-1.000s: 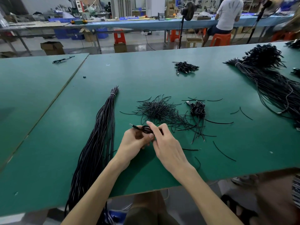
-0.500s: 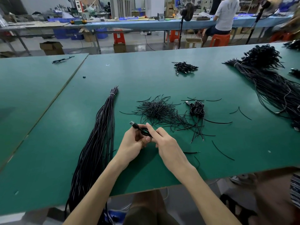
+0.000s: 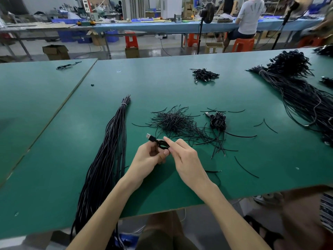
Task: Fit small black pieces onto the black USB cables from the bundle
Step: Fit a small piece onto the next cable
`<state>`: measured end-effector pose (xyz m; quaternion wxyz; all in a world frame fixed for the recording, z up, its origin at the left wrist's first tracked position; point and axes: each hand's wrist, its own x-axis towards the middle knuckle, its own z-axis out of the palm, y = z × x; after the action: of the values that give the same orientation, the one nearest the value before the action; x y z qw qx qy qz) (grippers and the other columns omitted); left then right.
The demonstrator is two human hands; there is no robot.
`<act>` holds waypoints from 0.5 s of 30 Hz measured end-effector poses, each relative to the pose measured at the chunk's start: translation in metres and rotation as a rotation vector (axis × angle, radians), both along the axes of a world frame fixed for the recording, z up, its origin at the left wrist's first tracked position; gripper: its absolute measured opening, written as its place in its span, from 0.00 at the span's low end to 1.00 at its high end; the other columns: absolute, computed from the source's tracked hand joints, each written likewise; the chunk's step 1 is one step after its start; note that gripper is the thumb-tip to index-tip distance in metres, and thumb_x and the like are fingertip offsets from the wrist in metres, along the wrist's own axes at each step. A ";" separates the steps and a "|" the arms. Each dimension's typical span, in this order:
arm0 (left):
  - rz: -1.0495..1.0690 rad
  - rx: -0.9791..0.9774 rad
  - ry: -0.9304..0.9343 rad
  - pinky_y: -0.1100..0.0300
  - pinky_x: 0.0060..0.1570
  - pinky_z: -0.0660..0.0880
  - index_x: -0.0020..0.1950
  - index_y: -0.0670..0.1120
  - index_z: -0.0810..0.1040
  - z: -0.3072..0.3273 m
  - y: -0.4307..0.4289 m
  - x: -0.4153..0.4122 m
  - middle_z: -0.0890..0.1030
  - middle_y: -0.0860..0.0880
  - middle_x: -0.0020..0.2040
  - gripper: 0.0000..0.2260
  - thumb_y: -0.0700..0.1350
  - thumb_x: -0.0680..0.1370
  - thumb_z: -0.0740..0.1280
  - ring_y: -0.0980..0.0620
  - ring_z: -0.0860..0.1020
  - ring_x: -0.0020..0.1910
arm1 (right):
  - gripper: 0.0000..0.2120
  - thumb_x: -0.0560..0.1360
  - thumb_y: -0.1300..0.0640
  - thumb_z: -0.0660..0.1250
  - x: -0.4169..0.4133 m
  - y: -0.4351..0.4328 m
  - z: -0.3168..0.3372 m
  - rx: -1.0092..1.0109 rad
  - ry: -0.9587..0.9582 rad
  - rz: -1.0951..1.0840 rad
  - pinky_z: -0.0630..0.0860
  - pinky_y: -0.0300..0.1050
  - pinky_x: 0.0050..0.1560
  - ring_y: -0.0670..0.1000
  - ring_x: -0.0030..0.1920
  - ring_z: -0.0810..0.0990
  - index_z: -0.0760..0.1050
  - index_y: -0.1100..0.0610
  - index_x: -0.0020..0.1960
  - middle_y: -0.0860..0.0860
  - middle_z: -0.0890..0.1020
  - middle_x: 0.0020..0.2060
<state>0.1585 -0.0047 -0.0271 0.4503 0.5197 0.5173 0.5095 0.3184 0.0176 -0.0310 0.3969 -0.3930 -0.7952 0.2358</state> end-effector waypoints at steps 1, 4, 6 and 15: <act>-0.017 0.008 -0.014 0.63 0.40 0.75 0.53 0.37 0.79 0.001 -0.001 -0.001 0.80 0.44 0.39 0.05 0.39 0.81 0.70 0.53 0.77 0.37 | 0.20 0.85 0.65 0.60 0.000 0.001 0.001 -0.003 0.014 -0.014 0.71 0.34 0.48 0.42 0.43 0.73 0.72 0.59 0.76 0.48 0.73 0.45; -0.055 0.029 -0.030 0.60 0.43 0.75 0.52 0.38 0.82 0.001 -0.002 -0.005 0.84 0.43 0.42 0.09 0.41 0.84 0.64 0.49 0.79 0.41 | 0.18 0.84 0.66 0.61 0.002 0.001 0.003 -0.034 0.069 -0.028 0.70 0.27 0.51 0.37 0.46 0.76 0.75 0.60 0.73 0.51 0.77 0.45; -0.029 0.050 -0.032 0.59 0.42 0.76 0.52 0.38 0.84 0.000 -0.002 -0.005 0.85 0.39 0.44 0.10 0.40 0.85 0.64 0.47 0.79 0.41 | 0.16 0.84 0.65 0.62 0.004 0.002 0.003 -0.091 0.104 -0.011 0.71 0.28 0.52 0.38 0.47 0.78 0.77 0.59 0.71 0.52 0.80 0.45; 0.016 0.095 -0.026 0.60 0.41 0.78 0.52 0.38 0.84 -0.007 -0.001 -0.003 0.86 0.39 0.43 0.08 0.40 0.83 0.67 0.48 0.83 0.41 | 0.16 0.83 0.66 0.63 0.008 0.005 0.002 -0.259 0.180 0.061 0.73 0.31 0.51 0.39 0.44 0.80 0.79 0.58 0.69 0.48 0.81 0.43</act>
<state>0.1558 -0.0060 -0.0344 0.4278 0.5296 0.4907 0.5437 0.3269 0.0222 -0.0293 0.4053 -0.3937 -0.7310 0.3827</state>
